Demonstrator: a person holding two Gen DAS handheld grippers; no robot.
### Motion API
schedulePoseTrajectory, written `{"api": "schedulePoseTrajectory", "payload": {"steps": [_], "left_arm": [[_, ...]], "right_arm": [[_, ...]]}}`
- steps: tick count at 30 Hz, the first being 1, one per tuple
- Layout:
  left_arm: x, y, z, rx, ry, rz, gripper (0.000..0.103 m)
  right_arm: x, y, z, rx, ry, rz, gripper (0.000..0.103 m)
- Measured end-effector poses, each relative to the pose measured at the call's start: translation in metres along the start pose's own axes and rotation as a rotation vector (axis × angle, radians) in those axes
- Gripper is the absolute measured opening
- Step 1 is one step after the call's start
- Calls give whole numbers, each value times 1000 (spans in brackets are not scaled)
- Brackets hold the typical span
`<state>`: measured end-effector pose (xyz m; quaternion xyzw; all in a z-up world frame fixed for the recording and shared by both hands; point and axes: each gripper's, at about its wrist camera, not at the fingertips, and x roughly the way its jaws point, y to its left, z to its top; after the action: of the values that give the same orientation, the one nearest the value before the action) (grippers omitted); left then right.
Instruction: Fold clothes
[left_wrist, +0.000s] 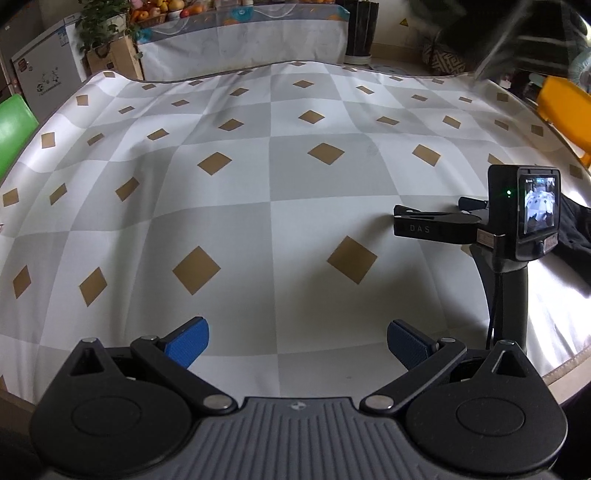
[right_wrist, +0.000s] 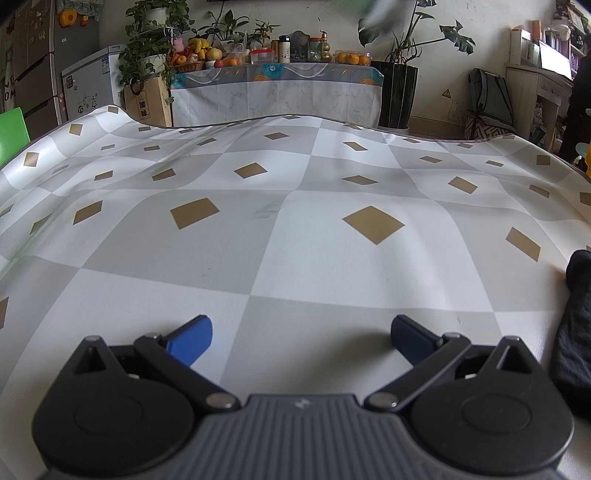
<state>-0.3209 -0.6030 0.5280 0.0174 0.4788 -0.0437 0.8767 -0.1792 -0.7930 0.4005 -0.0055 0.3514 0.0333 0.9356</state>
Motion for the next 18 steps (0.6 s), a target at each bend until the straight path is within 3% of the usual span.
{"api": "schedulePoseTrajectory", "payload": {"steps": [18], "left_arm": [[3, 4, 0, -50, 40, -55, 103]], "right_arm": [[0, 0, 0, 0, 0, 0, 103]]}}
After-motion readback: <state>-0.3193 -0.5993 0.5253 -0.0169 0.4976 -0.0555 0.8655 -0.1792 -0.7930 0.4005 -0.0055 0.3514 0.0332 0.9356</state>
